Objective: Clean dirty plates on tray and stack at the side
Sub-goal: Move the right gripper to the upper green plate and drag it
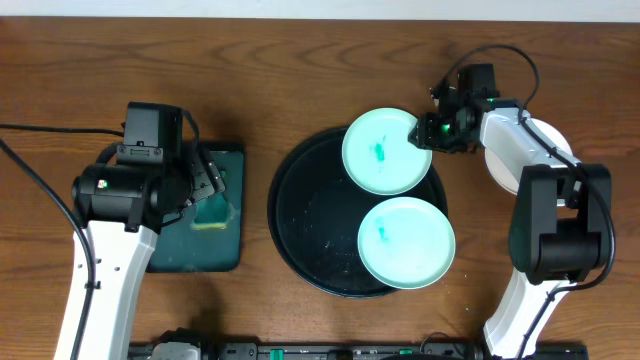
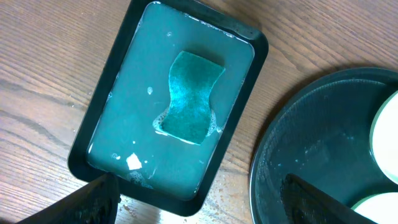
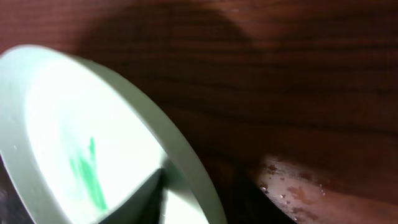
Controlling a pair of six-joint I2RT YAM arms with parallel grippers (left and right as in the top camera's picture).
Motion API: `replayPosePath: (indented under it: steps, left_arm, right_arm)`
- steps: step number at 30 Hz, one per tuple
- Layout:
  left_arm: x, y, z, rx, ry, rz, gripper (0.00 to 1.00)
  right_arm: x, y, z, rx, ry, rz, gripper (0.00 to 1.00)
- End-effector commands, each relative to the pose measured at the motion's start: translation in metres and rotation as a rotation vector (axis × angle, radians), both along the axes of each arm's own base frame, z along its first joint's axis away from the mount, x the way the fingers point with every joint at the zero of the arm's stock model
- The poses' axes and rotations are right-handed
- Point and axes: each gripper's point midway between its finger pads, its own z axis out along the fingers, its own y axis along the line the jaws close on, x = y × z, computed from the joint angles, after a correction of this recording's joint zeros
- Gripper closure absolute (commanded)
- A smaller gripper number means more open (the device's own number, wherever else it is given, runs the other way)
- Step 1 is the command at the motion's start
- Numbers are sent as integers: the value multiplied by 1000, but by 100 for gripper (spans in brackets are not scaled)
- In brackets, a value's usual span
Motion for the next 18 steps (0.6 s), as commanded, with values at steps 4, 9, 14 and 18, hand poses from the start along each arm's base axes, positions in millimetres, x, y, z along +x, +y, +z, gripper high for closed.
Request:
replayPosePath:
  steps: [4, 9, 14, 18]
  left_arm:
    - [-1, 1, -2, 6, 9, 1, 17]
    - [-1, 1, -2, 6, 9, 1, 17]
    - [-1, 1, -2, 6, 9, 1, 17]
    - [-1, 1, -2, 6, 9, 1, 17]
  right_arm:
    - [4, 6, 7, 22, -19, -1, 95]
    - [3, 6, 8, 24, -14, -4, 99]
    - [-2, 18, 32, 85, -43, 40, 99]
    - [-18, 34, 66, 82, -65, 82, 99]
